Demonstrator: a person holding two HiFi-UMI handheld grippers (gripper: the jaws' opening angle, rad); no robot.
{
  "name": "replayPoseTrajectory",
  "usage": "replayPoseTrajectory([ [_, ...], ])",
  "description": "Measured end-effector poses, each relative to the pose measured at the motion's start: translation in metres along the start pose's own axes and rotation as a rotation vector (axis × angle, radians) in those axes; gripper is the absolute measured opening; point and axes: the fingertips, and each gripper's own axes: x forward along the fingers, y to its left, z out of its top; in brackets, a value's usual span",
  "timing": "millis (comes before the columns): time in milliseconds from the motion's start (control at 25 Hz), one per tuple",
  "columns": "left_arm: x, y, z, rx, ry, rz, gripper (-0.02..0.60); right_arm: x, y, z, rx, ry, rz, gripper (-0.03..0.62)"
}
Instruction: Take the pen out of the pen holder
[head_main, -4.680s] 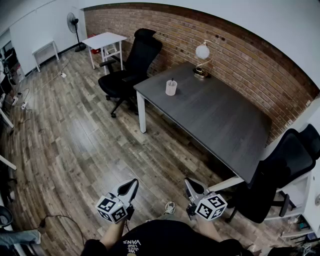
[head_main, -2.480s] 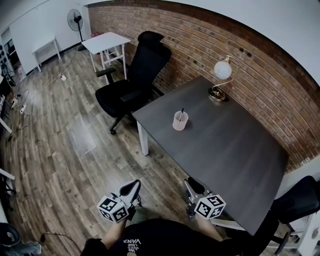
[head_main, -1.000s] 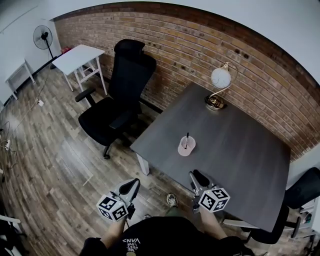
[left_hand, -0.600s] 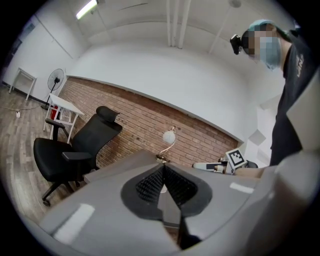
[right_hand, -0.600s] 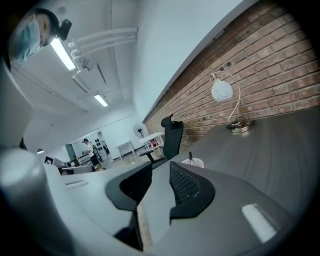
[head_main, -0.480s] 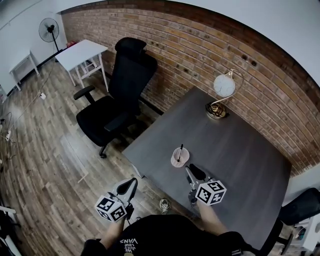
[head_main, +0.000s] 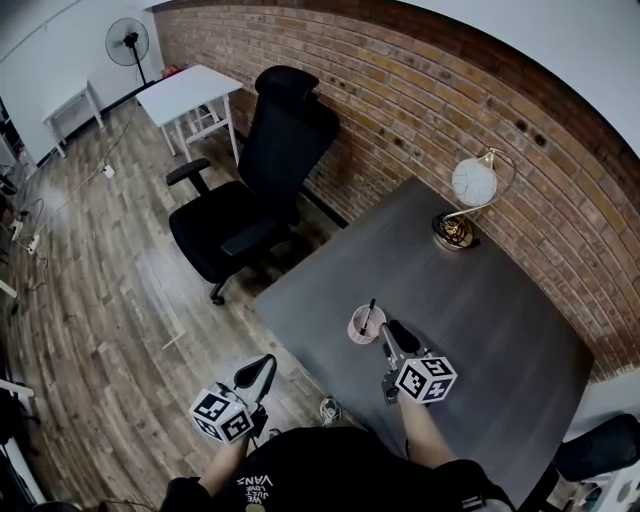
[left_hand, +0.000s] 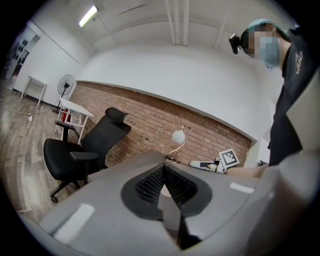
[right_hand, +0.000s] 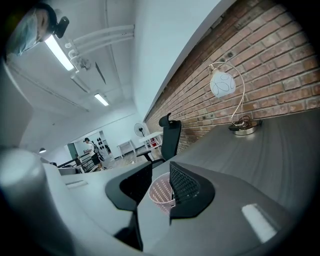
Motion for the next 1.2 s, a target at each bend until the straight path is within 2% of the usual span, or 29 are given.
replayPoseTrajectory([
  [520, -0.005, 0.007, 0.001, -0.008, 0.024, 0.052, 0.052, 0.048, -0.018, 0.007, -0.034, -0.037, -0.010, 0.087],
  [1000, -0.007, 0.018, 0.003, 0.001, 0.028, 0.069, 0.052, 0.080, -0.016, -0.009, -0.169, 0.058, -0.030, 0.087],
  [1200, -0.007, 0.021, 0.008, -0.004, 0.026, 0.081, 0.052, 0.084, -0.016, -0.014, -0.262, 0.108, -0.043, 0.087],
])
